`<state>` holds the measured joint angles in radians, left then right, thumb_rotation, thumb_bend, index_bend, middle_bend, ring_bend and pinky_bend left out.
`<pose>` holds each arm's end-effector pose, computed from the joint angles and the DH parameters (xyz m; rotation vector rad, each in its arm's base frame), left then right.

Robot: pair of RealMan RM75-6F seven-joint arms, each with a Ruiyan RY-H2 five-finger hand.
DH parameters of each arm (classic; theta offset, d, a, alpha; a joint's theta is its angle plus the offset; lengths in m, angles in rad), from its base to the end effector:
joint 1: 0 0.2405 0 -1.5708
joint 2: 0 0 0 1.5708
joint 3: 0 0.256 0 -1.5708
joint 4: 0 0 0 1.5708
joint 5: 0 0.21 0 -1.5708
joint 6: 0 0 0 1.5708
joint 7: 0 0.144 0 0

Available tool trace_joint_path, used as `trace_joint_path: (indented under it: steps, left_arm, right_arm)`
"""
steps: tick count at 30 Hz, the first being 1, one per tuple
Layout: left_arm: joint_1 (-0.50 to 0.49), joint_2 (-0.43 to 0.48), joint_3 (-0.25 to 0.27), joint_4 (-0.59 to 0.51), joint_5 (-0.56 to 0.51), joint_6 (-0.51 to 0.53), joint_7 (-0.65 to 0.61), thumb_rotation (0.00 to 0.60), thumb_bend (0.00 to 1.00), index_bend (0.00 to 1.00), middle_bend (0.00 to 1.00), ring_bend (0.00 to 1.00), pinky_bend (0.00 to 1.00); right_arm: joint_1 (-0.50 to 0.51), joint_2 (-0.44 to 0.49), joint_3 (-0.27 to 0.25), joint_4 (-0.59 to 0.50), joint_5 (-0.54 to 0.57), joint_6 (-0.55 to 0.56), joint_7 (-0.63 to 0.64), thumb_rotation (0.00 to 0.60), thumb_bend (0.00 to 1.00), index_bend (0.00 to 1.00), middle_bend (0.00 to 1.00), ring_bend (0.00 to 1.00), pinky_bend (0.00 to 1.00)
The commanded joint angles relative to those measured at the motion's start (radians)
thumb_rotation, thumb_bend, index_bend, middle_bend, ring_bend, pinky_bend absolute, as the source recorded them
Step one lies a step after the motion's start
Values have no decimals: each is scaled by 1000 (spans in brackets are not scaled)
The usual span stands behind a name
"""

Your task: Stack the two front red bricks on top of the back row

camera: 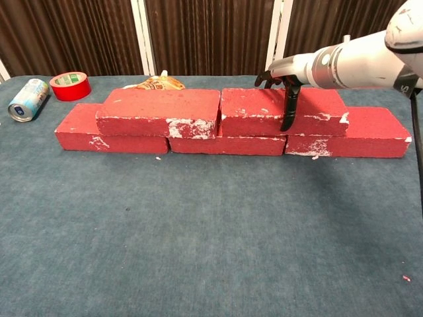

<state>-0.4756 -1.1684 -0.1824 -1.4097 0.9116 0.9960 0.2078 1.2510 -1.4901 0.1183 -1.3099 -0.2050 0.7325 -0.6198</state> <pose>-0.3287 0.3306 0.1567 -1.3274 -1.0153 -0.5876 -0.0913 -0.4436 -0.0018 1.7908 -1.0940 0.5610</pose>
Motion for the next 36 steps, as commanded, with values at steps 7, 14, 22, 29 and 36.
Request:
trace_joint_path:
  steps: [7,14,22,29,36]
  left_arm:
    - [0,2,-1,-1,0,-3,-3,600,259,0,0,0,21]
    - [2,10,0,-7,-4,0,4,600,260,0,0,0,21]
    - [-1,10,-1,-34,-20,9,30,600,260,0,0,0,21]
    - [-5,1,0,-37,-17,8,29,600,260,0,0,0,21]
    - [-10,-17,1,-31,-16,2,26,600,260,0,0,0,22]
  right_arm:
    - [-6,-1,9,-4,-18,8,13,600,0,77,170,42,0]
    - [-33,46,42,-66,-73,24,65,600,0,77,165,35,0]
    - [-88,192,50,-223,-149,45,119,600,0,77,166,34,0]
    - [-165,295,-4,-306,-206,145,115,600,0,77,166,34,0]
    - [-215,357,-38,-332,-213,166,106,600,0,76,166,34,0]
